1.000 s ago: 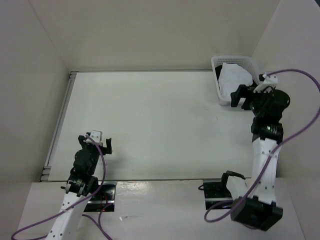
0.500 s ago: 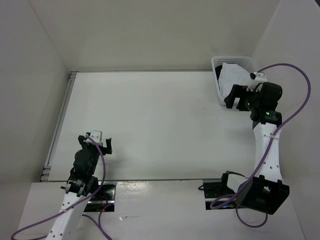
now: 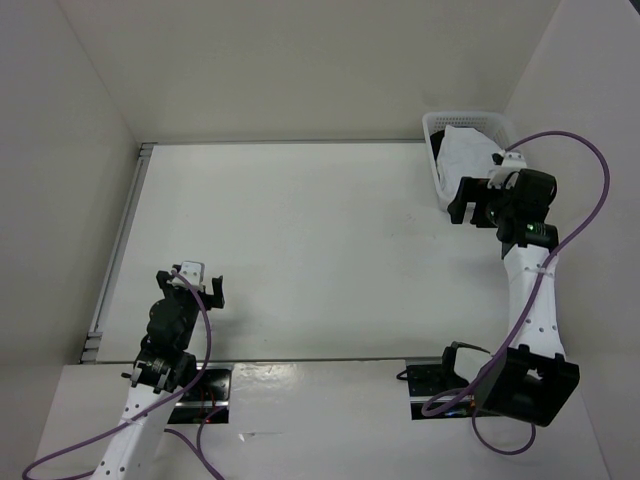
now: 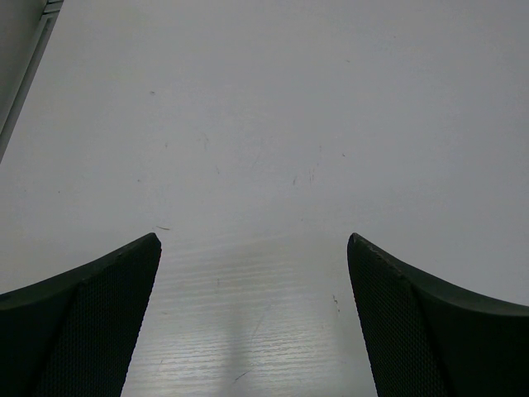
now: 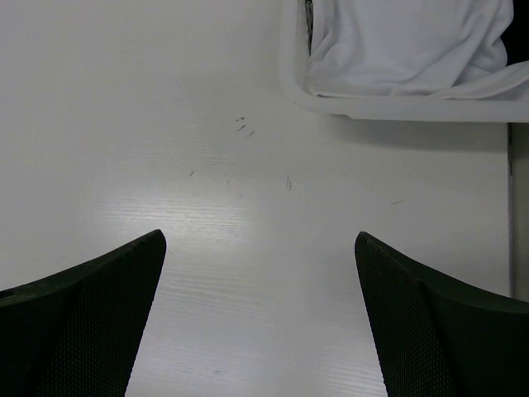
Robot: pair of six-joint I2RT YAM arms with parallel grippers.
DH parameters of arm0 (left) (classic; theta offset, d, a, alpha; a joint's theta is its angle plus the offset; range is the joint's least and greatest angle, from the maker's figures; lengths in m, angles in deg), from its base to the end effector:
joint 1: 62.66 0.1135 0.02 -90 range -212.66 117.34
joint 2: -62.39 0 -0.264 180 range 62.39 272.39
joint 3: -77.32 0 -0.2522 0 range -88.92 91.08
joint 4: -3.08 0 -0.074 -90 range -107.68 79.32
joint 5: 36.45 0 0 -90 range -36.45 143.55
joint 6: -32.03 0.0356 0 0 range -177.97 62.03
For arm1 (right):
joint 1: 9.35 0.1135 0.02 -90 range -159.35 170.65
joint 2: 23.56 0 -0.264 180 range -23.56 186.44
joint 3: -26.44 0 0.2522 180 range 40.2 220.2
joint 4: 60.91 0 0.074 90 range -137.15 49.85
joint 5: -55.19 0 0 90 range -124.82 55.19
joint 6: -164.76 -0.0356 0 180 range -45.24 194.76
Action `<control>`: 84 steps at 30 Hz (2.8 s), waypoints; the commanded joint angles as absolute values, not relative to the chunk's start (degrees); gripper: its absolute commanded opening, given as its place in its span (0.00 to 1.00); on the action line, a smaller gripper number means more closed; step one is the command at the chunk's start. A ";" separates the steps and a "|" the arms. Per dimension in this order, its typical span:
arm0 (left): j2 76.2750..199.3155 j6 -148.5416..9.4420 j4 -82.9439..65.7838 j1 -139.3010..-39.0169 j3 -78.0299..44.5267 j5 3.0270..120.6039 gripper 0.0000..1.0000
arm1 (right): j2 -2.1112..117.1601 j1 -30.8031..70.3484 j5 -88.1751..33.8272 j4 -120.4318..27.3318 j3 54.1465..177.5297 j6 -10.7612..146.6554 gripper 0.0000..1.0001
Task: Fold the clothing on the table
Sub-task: Grab the skirt from the pile
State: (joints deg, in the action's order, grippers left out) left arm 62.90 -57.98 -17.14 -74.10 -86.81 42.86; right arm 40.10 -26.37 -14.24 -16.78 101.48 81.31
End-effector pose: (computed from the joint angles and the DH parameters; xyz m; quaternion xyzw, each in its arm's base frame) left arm 0.1070 -0.0149 0.1734 0.0103 0.7359 0.0011 0.6770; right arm 0.2335 -0.0584 0.3418 -0.0064 0.8679 0.0571 0.4934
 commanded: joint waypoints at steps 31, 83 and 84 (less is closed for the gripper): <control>115.10 -70.71 -46.95 -73.03 -13.34 24.87 0.99 | 53.58 -25.44 -14.24 -14.10 114.28 83.55 0.99; 112.75 -62.80 -29.40 -68.64 -35.66 50.48 0.99 | 107.31 -18.23 -41.67 -21.39 147.86 86.54 0.35; 112.75 -62.80 -29.40 -68.64 -35.66 50.48 0.99 | 107.31 -18.23 -41.67 -20.87 148.39 86.54 0.24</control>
State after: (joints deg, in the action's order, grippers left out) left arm 113.61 -62.61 -31.13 -68.75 -37.02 50.02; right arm 106.55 -19.00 -41.12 -20.49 145.13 86.62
